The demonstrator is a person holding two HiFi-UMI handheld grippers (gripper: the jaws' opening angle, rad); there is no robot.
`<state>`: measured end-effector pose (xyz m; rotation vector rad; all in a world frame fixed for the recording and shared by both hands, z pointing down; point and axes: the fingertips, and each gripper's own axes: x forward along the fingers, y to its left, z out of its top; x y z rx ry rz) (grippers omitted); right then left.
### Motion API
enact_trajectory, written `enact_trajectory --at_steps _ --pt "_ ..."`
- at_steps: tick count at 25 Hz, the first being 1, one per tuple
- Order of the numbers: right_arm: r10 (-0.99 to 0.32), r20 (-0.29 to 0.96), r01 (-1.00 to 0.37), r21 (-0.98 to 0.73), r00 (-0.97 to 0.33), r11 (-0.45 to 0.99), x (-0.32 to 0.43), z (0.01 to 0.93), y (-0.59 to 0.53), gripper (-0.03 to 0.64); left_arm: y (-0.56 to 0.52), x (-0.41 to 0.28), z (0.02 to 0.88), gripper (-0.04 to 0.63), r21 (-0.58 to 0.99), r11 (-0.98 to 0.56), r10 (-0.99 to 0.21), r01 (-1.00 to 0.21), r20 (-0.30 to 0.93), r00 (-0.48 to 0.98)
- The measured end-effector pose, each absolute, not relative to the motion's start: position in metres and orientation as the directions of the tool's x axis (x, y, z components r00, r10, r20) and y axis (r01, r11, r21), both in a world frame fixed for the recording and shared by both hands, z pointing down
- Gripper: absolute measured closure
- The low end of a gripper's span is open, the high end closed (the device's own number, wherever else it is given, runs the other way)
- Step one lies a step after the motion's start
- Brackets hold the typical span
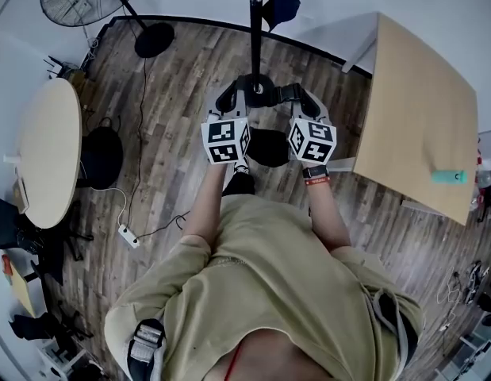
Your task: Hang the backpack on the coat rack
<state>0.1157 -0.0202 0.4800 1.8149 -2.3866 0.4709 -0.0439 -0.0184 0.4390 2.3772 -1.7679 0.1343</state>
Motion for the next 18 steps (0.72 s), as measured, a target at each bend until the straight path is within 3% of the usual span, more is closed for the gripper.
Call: enact_trajectory --at_steps 18 --pt "-0.914 0.297 -0.952 -0.218 -0.275 0.216 0.067 0.478 -0.134 0.571 -0.135 -0.103 0.441 0.571 0.117 -0.32 -0.924 -0.94 0.178 0.337"
